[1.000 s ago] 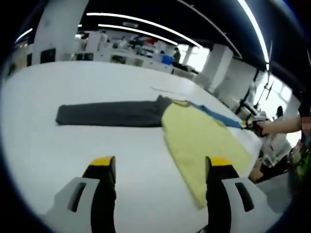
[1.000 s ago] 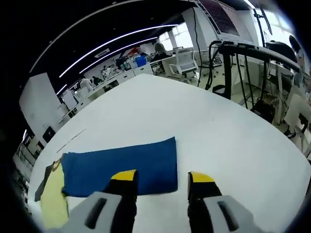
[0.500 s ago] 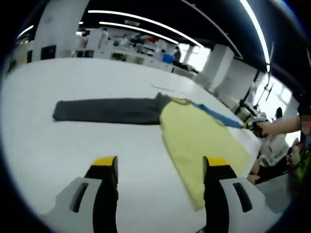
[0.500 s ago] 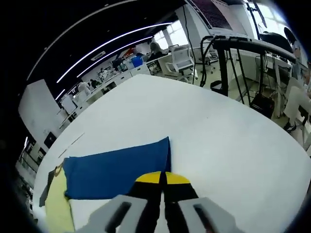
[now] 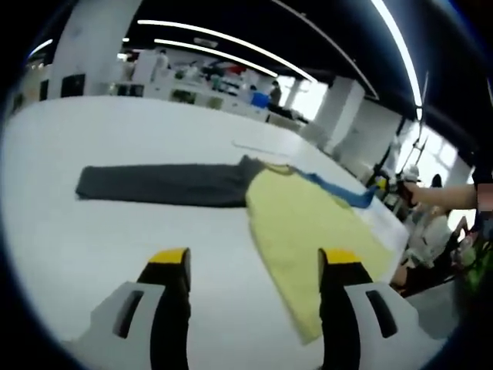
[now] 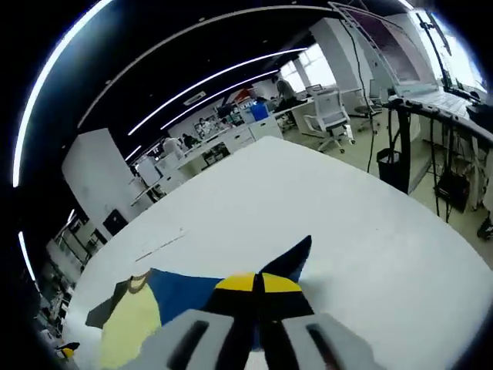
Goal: Fold the garment on the visible template until the final outline fits inside the template.
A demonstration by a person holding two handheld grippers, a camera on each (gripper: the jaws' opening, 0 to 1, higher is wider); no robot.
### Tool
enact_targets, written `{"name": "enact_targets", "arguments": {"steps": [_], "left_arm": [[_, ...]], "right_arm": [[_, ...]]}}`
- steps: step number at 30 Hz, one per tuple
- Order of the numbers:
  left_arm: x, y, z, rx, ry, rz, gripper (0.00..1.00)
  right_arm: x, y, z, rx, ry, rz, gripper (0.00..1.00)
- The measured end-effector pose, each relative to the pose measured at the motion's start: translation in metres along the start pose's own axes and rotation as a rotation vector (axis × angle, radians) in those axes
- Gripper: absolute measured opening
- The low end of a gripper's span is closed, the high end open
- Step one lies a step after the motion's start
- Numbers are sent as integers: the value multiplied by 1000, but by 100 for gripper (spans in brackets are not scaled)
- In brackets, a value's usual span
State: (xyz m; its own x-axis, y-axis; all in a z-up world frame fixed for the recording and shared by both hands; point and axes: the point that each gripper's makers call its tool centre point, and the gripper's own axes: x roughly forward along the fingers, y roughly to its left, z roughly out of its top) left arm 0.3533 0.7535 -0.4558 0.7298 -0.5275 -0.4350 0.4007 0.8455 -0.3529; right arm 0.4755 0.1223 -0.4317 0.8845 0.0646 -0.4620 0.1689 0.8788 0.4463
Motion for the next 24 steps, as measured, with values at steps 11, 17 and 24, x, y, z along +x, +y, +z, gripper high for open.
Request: {"name": "enact_targets", "arguments": {"steps": [11,17,24], "left_arm": [[-10,1,6,-1,-52,3,62],[-13,0,9,-6,-72,2,61],[-16,0,11,-9,-84,-2,61]], "right_arm": [[33,98,13,-89,20,228,0],[25,191,-14,-128,46,335,0],[31,272,-33,-158,80,471,0]]}}
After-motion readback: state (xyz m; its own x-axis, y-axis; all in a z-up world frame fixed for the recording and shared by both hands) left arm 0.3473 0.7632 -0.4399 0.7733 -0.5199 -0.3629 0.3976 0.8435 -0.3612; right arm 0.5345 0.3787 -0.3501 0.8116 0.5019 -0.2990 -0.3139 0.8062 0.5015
